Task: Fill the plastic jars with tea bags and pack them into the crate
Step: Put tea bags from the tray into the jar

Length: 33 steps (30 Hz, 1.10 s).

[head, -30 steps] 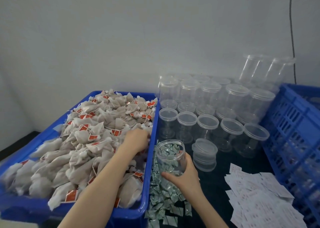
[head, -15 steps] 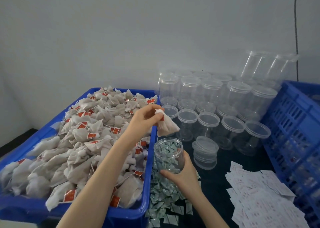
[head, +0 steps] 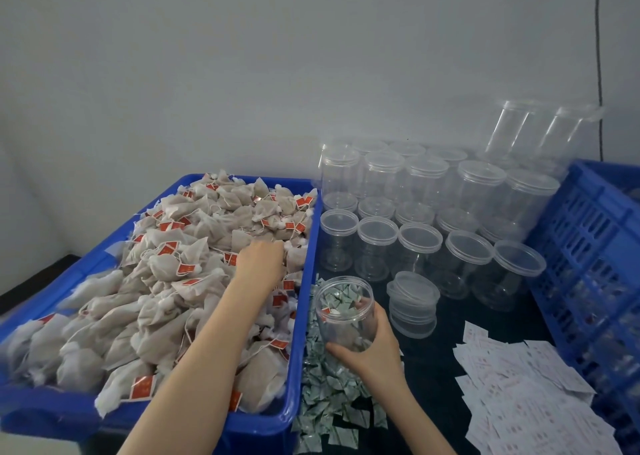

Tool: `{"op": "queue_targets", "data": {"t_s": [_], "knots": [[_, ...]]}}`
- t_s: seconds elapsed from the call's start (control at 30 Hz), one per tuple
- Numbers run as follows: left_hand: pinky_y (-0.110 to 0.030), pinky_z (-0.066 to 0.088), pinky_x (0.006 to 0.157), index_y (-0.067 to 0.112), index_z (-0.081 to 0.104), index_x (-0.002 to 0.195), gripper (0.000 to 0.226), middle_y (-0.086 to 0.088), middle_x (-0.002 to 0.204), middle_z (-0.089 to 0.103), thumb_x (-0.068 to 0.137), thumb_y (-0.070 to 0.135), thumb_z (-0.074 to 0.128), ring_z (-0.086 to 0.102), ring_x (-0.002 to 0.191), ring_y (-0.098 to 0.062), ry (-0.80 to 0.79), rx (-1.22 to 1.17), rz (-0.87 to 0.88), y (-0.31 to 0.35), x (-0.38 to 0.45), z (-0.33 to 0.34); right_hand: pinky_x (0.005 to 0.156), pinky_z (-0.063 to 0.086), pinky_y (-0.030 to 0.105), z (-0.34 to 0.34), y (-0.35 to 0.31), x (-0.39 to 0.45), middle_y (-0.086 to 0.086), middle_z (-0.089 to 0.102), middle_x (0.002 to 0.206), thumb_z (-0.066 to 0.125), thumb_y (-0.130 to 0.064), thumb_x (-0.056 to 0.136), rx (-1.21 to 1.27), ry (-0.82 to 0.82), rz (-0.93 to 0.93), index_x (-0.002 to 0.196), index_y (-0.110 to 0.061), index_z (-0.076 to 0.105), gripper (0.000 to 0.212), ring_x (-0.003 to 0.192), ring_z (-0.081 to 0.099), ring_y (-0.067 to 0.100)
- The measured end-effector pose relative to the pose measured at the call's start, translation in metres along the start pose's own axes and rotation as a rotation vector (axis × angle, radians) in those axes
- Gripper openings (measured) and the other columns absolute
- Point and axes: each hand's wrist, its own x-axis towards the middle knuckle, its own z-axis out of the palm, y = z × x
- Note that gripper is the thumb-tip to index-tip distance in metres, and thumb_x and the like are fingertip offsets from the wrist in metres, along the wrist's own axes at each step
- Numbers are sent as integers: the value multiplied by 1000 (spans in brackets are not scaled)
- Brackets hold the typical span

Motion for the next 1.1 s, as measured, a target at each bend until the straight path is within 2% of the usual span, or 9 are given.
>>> {"op": "queue_targets", "data": {"t_s": [0.07,0.13,0.27,0.37,0.47,0.7,0.77,0.93,1.1], "knots": [[-31,48,77,12,55,120,27,-5,107,62,97,23,49,60,97,-21,-221,119,17,-3,0,8,85,42,0,0,0,-1,-18,56,129,95,-21,57,-2,3,-6,135,-30,44,94,113,51,-15],[-30,46,76,10,61,113,26,-3,108,63,97,27,48,60,99,-20,-327,180,57,-4,1,12,84,42,1,0,1,-1,-19,56,128,95,-20,56,-3,4,-15,133,-34,44,93,112,51,-16],[-32,45,77,10,60,114,24,-6,112,63,97,12,43,60,101,-24,-202,126,-8,-3,3,10,86,43,3,-1,5,-4,-17,56,130,96,-24,55,-3,-6,-12,132,-35,43,94,115,52,-12],[-34,45,84,12,57,120,30,-8,121,59,95,6,42,59,110,-26,-51,213,-53,-9,3,6,83,42,0,-1,6,-5,-17,56,129,96,-25,55,1,-1,-14,130,-37,44,92,112,51,-15],[-32,44,91,14,57,124,33,-5,127,57,95,8,43,55,117,-23,-98,287,-105,-14,3,6,82,42,0,-1,7,-5,-18,55,129,96,-25,55,2,-6,-16,128,-39,44,91,112,51,-17],[-30,41,75,17,63,115,29,-3,113,63,92,6,50,62,103,-24,40,161,-127,-13,3,3,82,40,-2,1,8,-3,-18,54,130,95,-28,55,-7,-8,-8,129,-40,41,93,112,49,-17],[-30,39,70,19,63,111,24,-3,105,64,93,10,50,63,93,-23,148,34,-113,-11,2,0,81,40,-2,2,9,-3,-20,53,129,95,-28,55,-6,-7,-1,127,-43,40,92,112,49,-17],[-24,47,67,17,64,102,12,0,93,68,93,17,56,60,75,-11,397,-626,-29,0,-5,-14,80,41,-2,3,9,-1,-24,52,129,95,-29,54,9,-9,21,126,-45,40,92,111,47,-21],[-20,53,75,27,62,97,18,9,91,68,87,13,66,66,85,-7,314,-1179,115,10,-15,-33,81,43,1,5,6,-1,-24,53,129,93,-39,49,21,-16,30,130,-43,40,97,111,48,-21]]}}
